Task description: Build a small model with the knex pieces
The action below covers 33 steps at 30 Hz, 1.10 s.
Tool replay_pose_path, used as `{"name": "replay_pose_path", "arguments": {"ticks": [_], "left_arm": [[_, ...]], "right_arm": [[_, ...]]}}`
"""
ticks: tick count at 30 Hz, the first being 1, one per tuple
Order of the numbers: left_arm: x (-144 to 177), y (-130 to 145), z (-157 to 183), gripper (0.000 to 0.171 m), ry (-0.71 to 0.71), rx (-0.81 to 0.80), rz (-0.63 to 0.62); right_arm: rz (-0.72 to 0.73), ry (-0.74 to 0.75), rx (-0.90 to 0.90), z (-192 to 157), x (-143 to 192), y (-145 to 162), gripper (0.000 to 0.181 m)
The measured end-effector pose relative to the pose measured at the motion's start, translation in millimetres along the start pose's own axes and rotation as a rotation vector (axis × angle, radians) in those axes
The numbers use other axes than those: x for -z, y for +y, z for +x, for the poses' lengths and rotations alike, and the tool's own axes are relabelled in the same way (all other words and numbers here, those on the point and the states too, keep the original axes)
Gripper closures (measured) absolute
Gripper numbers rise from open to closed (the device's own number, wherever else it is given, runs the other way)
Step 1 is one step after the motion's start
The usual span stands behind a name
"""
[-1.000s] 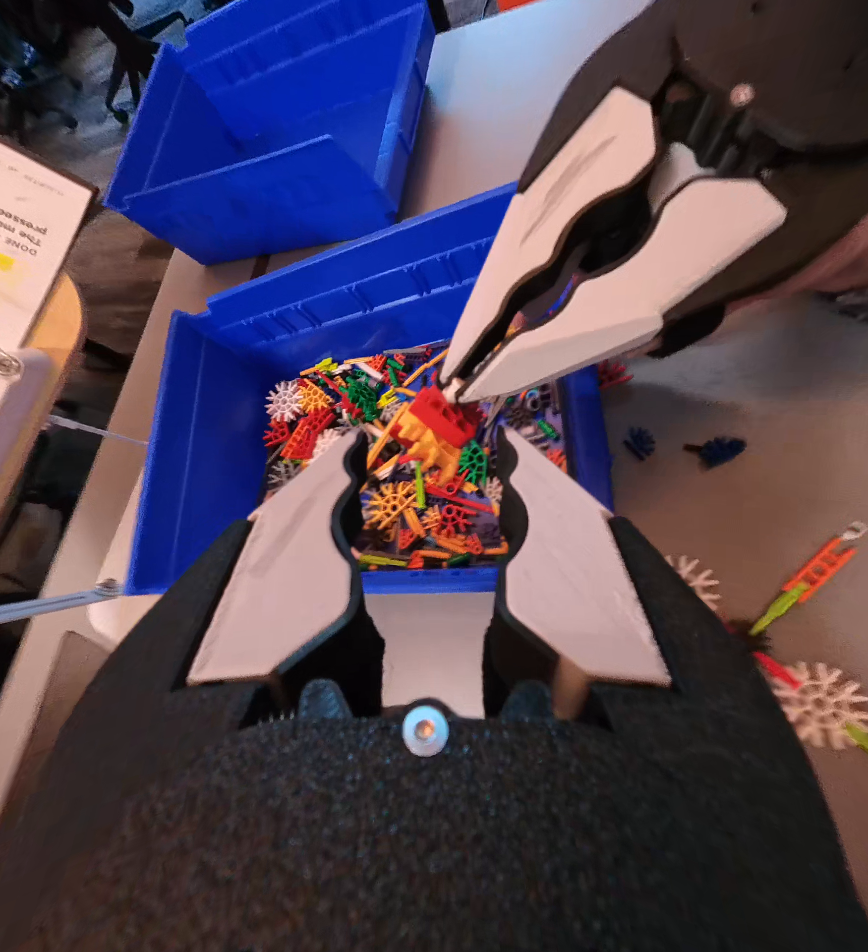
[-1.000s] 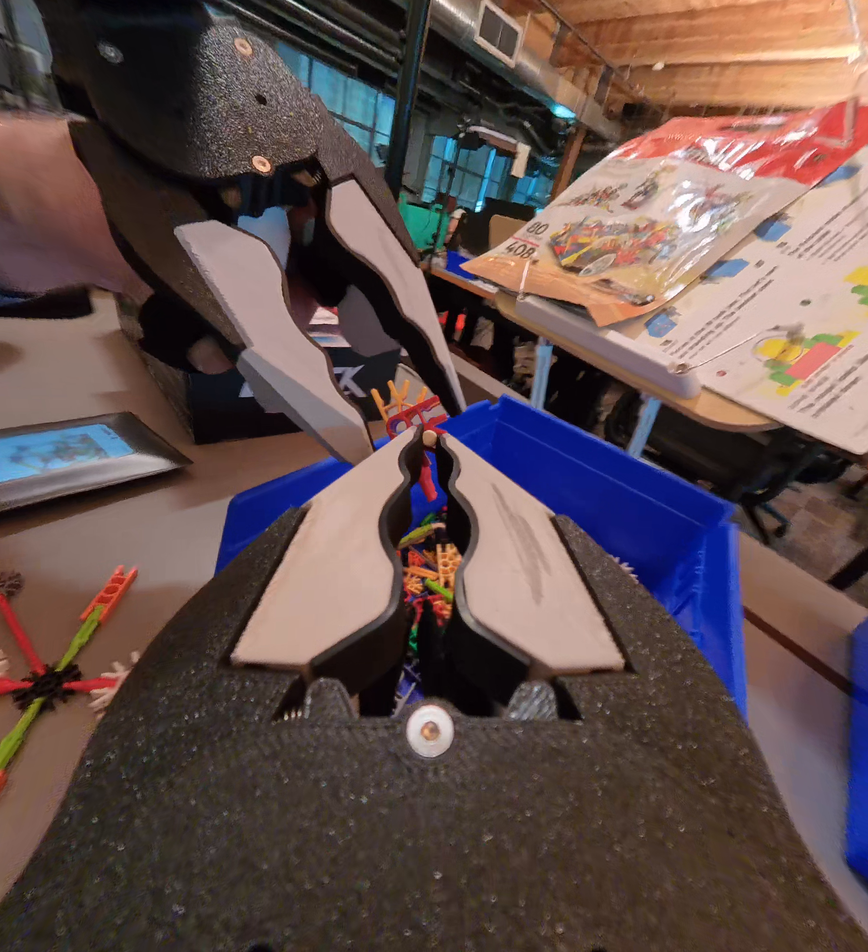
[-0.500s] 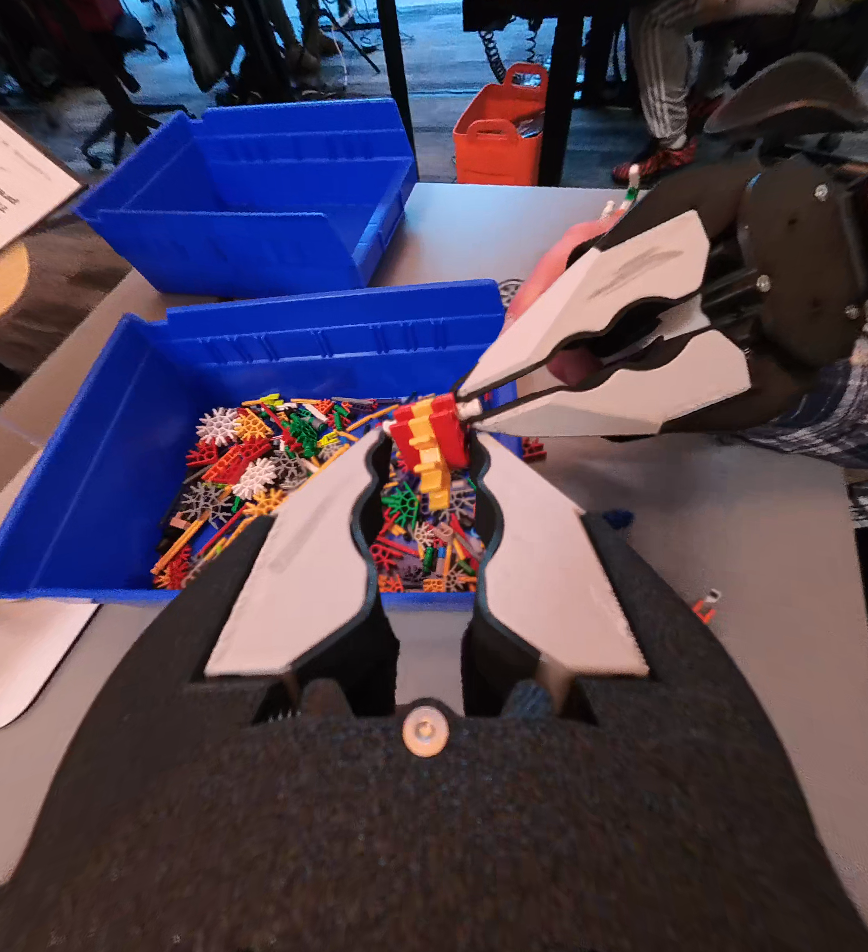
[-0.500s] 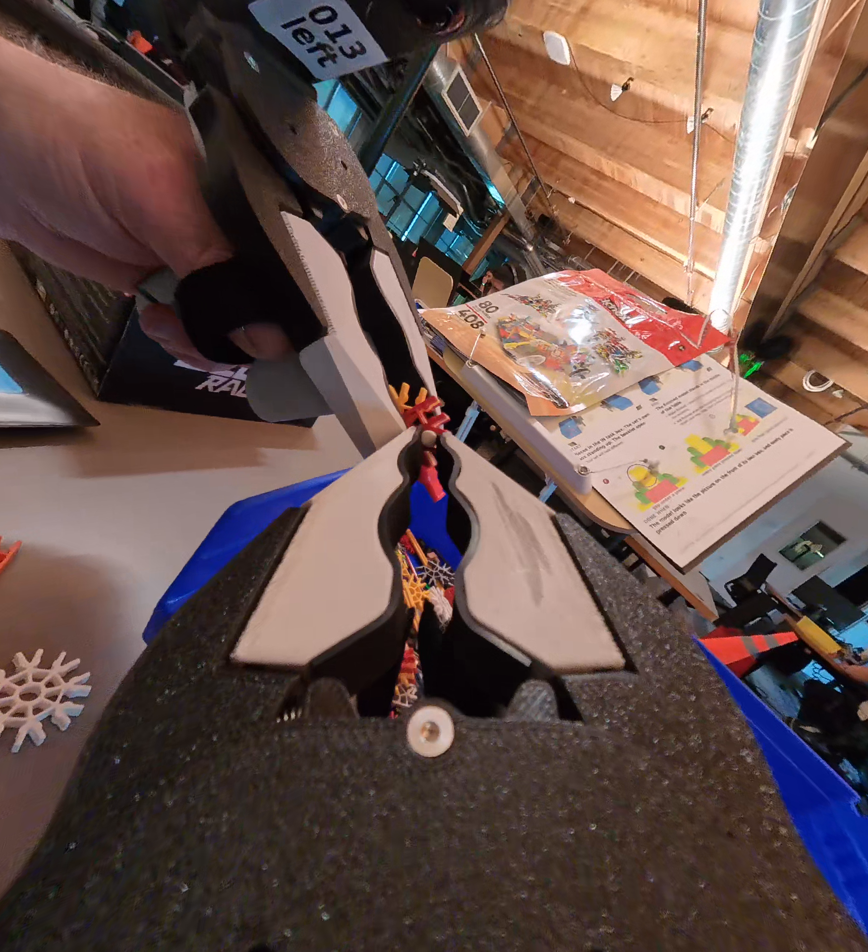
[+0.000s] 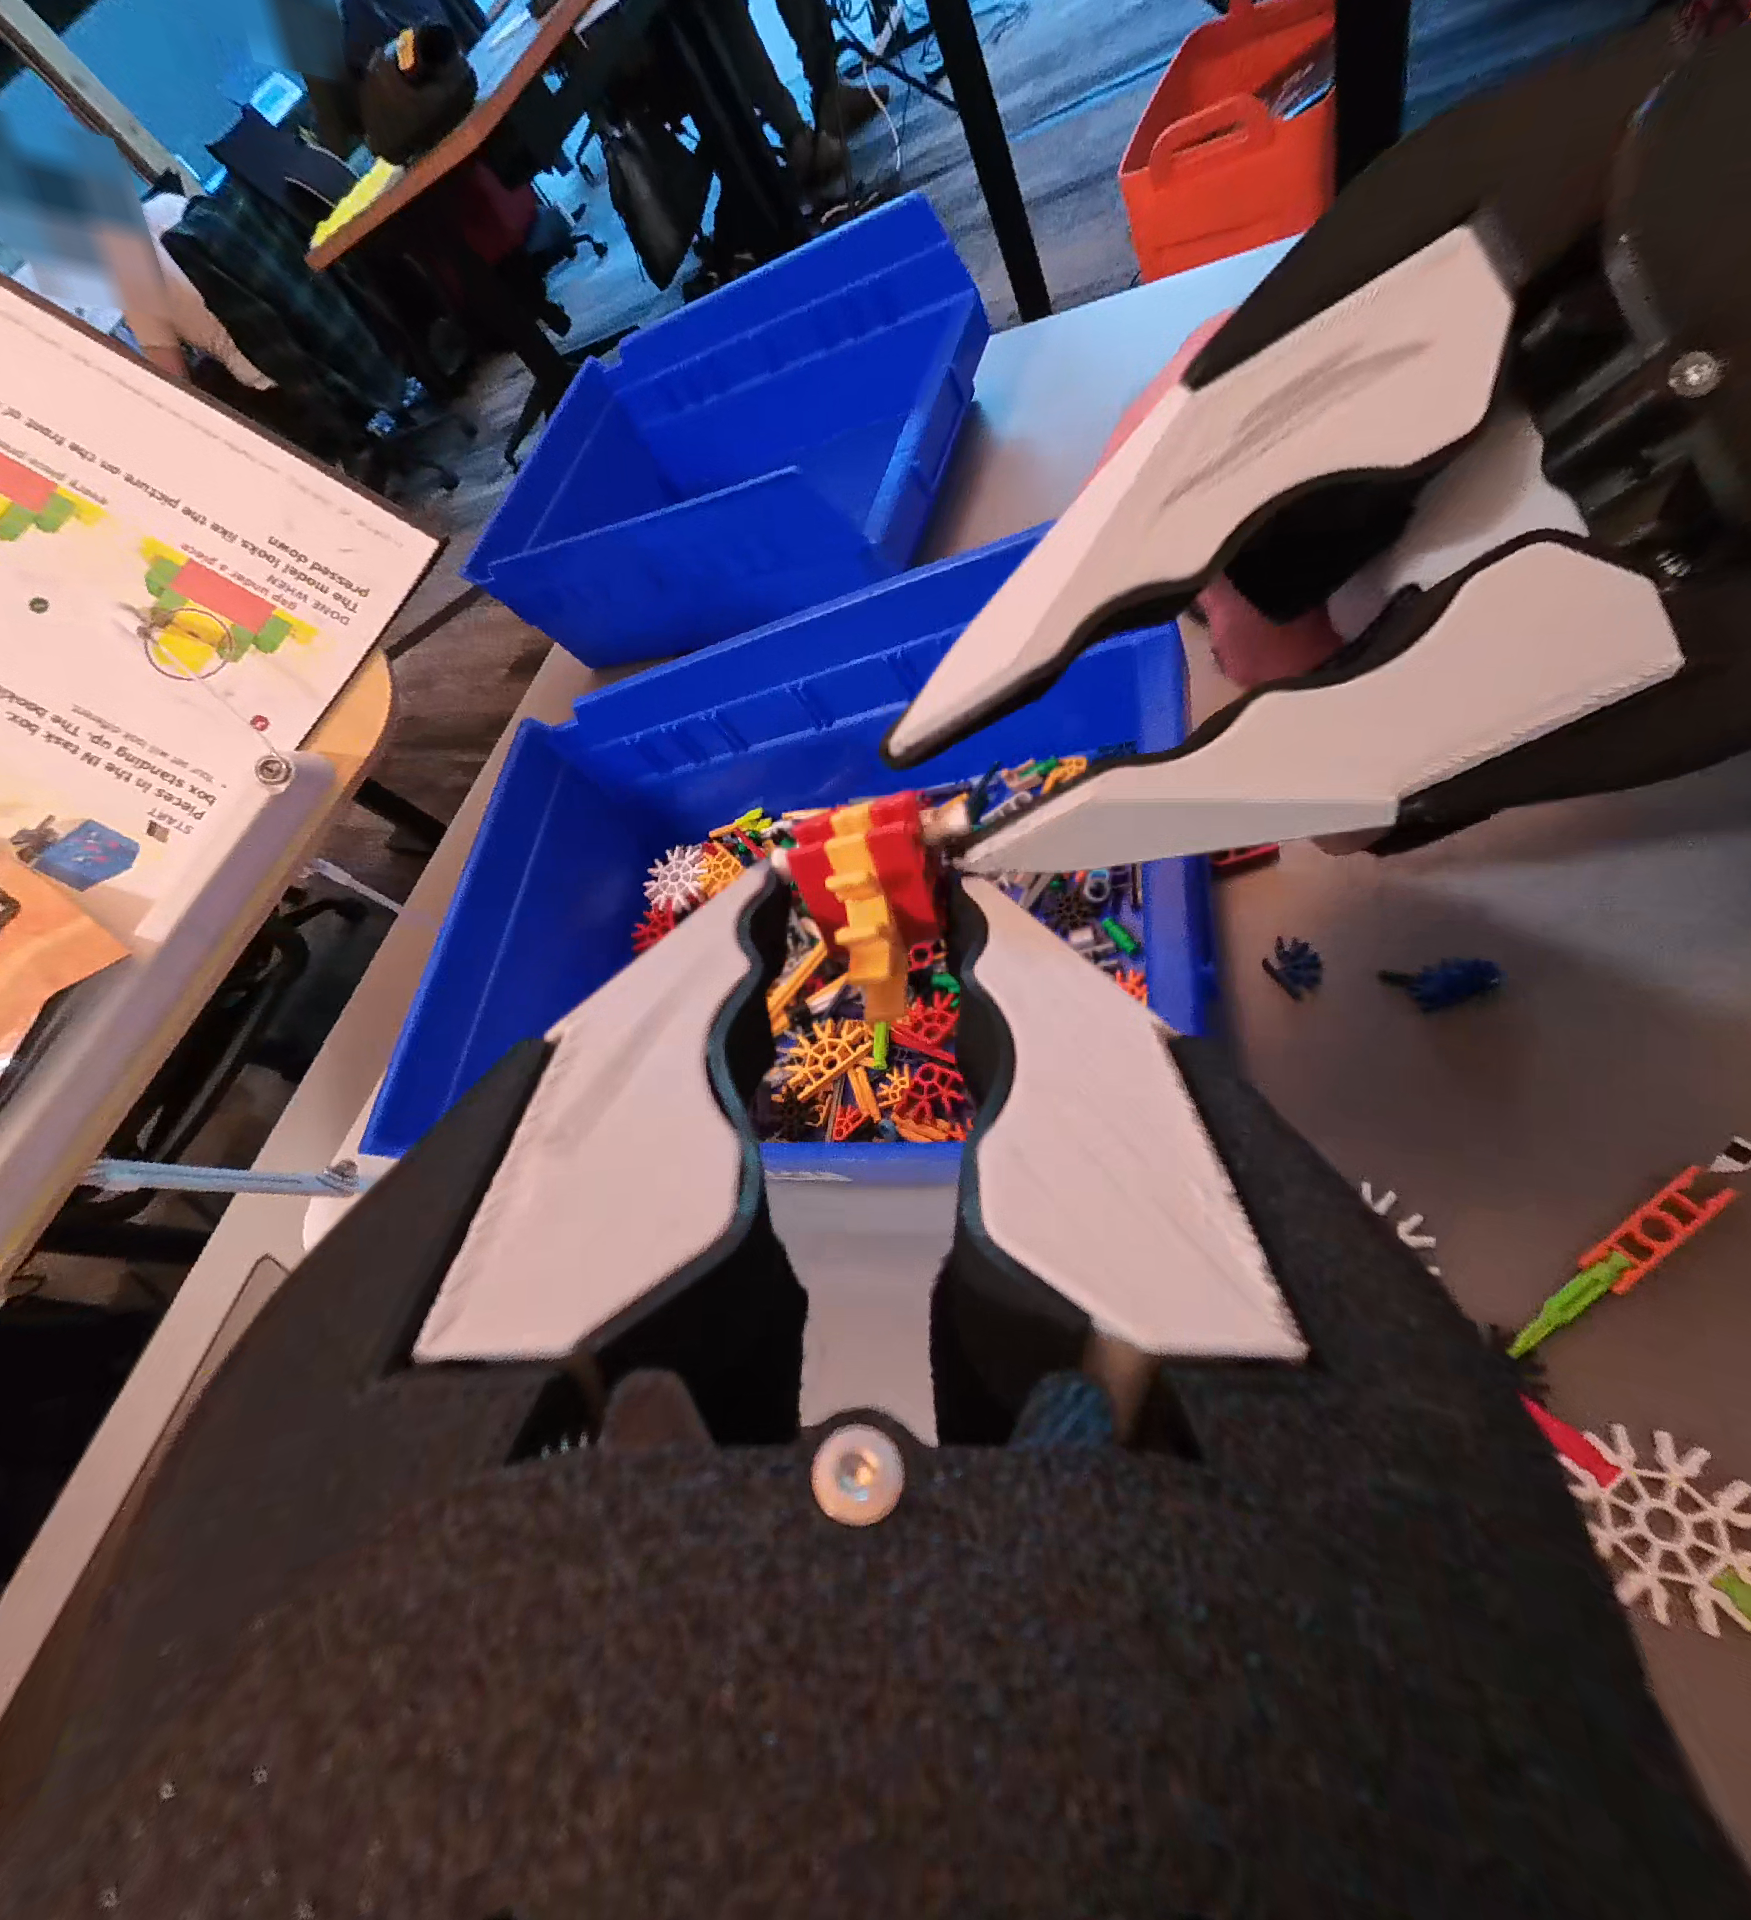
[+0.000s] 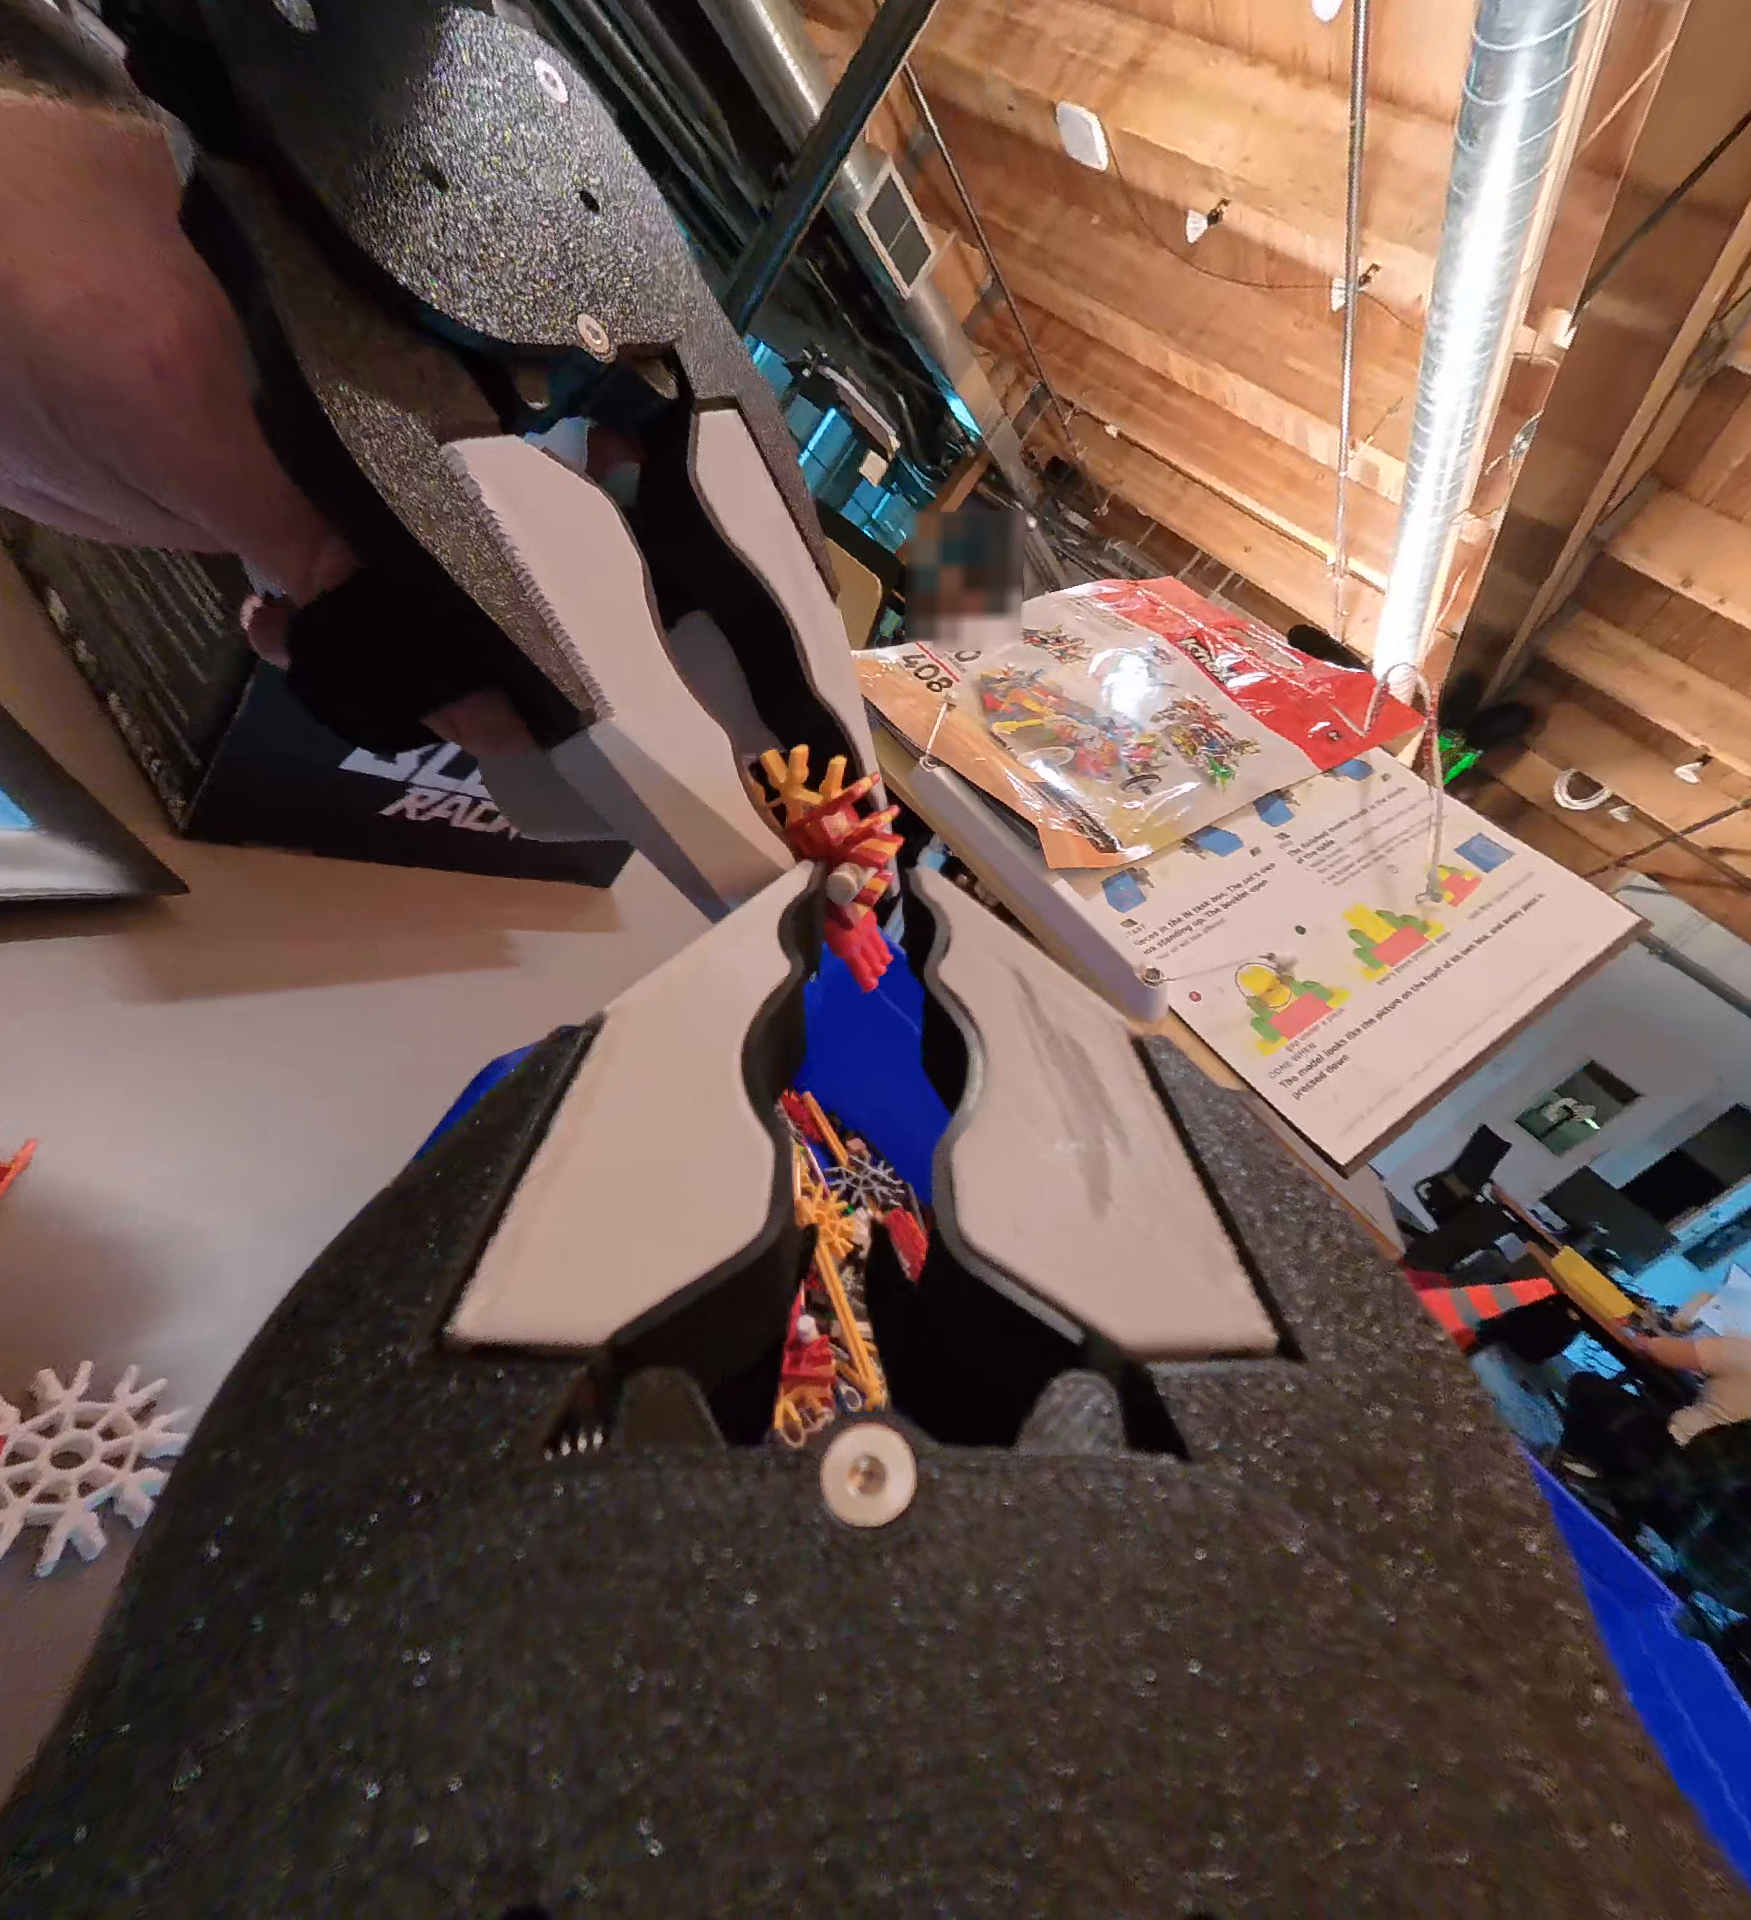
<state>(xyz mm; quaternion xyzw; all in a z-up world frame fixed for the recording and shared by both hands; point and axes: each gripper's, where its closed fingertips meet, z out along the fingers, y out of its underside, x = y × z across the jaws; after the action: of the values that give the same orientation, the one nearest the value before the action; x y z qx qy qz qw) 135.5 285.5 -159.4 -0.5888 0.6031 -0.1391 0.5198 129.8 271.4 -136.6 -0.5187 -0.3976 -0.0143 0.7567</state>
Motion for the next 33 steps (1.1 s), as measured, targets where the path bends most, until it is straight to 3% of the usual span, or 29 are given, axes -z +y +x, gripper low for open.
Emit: {"name": "replay_pose_path", "arguments": {"ticks": [10, 18, 33], "left_arm": [[-0.4, 10.1, 3.0, 0.144, -0.024, -0.189, -0.078], [-1.4, 17.0, 12.4, 0.144, 0.043, -0.165, -0.051], [7.9, 14.0, 24.8, 0.145, 0.206, -0.284, -0.046]], "right_arm": [[-0.019, -0.112, -0.045, -12.6, -1.1, 6.7, 0.172], [-0.034, -0.239, -0.125, -22.2, 2.9, 9.1, 0.177], [0.043, -0.414, -0.338, -28.7, 13.2, -3.0, 0.179]]}}
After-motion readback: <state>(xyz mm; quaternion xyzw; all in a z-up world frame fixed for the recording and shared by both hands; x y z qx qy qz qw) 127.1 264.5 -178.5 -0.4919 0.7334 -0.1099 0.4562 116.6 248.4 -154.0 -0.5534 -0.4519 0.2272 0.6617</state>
